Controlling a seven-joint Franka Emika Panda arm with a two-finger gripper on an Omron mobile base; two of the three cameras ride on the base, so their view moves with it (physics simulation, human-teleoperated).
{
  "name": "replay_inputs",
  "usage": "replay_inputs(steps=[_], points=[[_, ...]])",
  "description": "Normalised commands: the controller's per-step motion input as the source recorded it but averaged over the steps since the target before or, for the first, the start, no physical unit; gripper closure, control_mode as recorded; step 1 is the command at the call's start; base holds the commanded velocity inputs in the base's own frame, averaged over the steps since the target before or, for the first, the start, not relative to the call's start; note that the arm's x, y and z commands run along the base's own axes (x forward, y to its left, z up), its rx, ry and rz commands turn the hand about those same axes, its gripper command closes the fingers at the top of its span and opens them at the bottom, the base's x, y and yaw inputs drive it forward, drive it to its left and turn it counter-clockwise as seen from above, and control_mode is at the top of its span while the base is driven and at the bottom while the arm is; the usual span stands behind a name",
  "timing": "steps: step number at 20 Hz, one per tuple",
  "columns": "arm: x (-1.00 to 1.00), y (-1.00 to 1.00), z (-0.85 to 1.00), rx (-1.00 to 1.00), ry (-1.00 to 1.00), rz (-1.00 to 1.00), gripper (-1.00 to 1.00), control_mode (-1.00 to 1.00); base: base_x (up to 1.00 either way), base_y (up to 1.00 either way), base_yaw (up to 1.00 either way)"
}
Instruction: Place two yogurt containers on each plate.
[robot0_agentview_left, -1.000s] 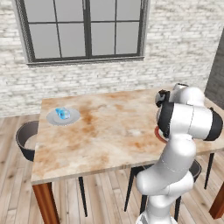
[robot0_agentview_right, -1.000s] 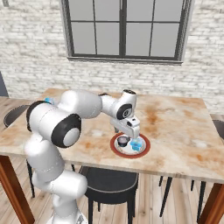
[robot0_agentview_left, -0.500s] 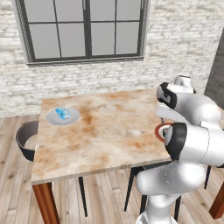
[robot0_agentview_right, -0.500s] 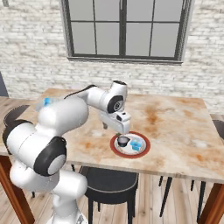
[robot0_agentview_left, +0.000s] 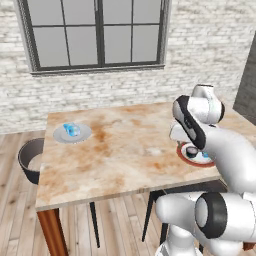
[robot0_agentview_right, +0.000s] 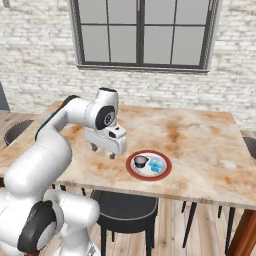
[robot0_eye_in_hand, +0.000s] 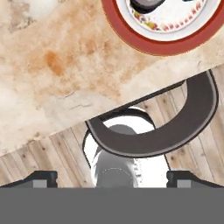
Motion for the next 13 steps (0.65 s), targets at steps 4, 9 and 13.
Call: replay_inputs(steps=[4,9,13], points=[[-1.0,0.42,0.72,-0.02,-0.01,0.28,-1.0,-1.0,0.0,0.0,0.0],[-1.0,0.18,0.38,0.0,-0.14,0.24,-1.0,-1.0,0.0,0.0,0.0],[-0.98,0.11,0.34,0.0,-0.2,0.23,-1.0,-1.0,0.0,0.0,0.0]])
